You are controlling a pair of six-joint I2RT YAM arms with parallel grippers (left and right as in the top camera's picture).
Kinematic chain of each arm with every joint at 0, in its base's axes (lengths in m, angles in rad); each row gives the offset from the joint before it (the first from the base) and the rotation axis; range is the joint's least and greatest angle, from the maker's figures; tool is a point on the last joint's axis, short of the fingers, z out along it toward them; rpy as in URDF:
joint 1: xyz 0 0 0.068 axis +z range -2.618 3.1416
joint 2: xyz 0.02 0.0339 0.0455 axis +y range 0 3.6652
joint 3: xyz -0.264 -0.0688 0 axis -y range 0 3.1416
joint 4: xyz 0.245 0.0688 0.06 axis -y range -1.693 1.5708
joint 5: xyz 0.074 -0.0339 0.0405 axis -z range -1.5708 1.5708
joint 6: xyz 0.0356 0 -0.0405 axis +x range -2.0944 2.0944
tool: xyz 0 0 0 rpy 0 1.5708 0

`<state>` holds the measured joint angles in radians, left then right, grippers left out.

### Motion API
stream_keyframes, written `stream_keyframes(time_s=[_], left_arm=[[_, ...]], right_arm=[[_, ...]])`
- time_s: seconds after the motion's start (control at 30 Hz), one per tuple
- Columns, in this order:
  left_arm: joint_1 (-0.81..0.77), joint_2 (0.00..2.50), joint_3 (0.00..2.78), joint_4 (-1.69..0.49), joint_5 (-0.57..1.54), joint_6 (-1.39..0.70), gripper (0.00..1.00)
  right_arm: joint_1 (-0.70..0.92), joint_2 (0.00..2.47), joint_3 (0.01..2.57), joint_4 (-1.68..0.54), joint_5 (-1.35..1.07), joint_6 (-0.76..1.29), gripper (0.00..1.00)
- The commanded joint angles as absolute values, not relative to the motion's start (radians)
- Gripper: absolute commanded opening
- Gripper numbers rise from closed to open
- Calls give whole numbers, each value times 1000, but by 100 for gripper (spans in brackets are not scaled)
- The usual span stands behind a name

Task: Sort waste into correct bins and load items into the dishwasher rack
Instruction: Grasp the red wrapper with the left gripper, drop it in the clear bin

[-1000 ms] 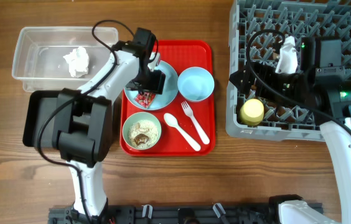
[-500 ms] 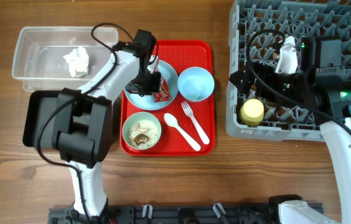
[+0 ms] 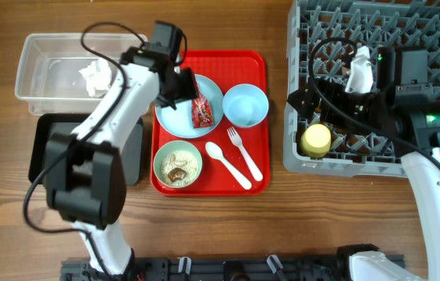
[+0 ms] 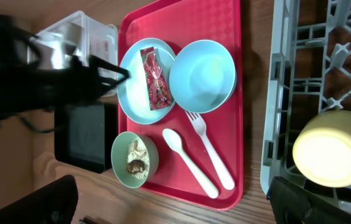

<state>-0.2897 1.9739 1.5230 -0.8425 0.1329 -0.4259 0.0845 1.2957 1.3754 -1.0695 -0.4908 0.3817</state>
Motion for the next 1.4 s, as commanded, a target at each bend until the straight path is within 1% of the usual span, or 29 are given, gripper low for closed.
stream_keyframes(time_s=[0.0,0.07,0.27,0.3,0.37,0.57,0.77,0.9,1.0,1.17,1.2,1.23,1.27,1.3,1.37], left_arm=[[-300,2043,1490,-815,167,-456,57],[-299,2063,1490,-804,183,-453,52],[-318,2133,1490,-776,187,-449,43],[-322,2141,1490,-773,190,-449,28],[-324,2142,1490,-773,190,-449,4],[-287,2071,1513,-799,190,-449,4],[-220,1901,1573,-854,171,-442,4],[-157,1779,1576,-852,13,-437,4],[-105,1766,1576,-841,-131,-409,4],[-7,1847,1574,-788,-167,-397,4],[7,1860,1574,-774,-158,-396,14],[17,1869,1574,-767,-142,-396,26],[24,1869,1574,-765,-120,-396,35],[27,1868,1575,-766,-95,-390,55],[25,1851,1586,-777,-24,-341,76]], right_arm=[[88,1283,1394,-1074,-507,392,100],[88,1283,1394,-1076,-507,392,100],[88,1283,1394,-1075,-506,392,100],[88,1283,1394,-1075,-506,392,100],[88,1283,1394,-1076,-507,392,100],[88,1283,1394,-1077,-507,391,100],[88,1283,1394,-1079,-507,392,100],[88,1283,1394,-1082,-507,392,100],[88,1283,1394,-1081,-507,392,100],[88,1283,1394,-1082,-507,392,100],[88,1283,1394,-1082,-507,392,100],[88,1283,1394,-1082,-507,392,100],[88,1283,1394,-1082,-507,391,99],[88,1283,1394,-1082,-507,391,100],[88,1283,1394,-1082,-507,389,100]])
